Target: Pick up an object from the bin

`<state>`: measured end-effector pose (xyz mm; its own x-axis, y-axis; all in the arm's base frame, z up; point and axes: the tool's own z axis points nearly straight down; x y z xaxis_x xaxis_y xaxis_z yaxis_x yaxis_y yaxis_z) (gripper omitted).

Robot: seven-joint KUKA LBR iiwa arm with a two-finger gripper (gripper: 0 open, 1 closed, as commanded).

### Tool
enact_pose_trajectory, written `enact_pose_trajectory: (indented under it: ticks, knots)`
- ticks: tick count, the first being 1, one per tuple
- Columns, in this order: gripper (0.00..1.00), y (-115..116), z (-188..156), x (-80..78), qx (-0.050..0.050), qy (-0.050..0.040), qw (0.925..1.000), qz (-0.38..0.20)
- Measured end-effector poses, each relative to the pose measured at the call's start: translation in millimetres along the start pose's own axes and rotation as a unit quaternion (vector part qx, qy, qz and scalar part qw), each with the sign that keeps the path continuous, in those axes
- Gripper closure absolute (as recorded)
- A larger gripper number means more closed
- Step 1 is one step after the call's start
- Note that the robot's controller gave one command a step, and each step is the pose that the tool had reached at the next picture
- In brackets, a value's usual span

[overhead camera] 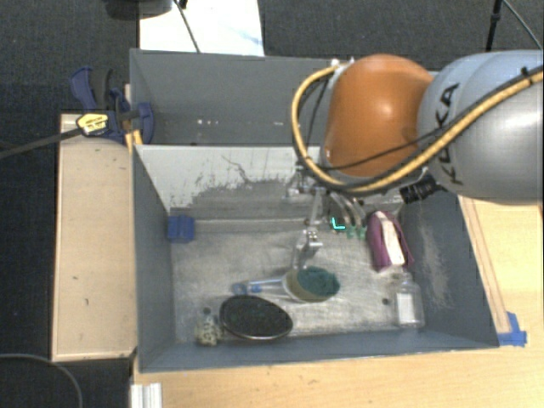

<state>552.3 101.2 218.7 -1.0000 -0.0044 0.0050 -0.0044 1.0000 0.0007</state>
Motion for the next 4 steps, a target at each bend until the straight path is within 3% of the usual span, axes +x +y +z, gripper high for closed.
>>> enact_pose_trajectory:
  ticks: [1, 2, 3, 4]
  knots:
    - [0.00, -37.1, 147.0, 25.1, 0.000, -0.0058, 0.9893, -0.146]
    - [1.00, -35.6, 143.5, 22.2, 0.000, -0.0106, 0.9895, -0.144]
    - [1.00, 3.3, 144.2, 0.7, 0.003, -0.0062, 0.9584, -0.285]
    - [1.00, -2.5, -31.0, -9.8, 0.002, -0.0077, 0.9242, -0.382]
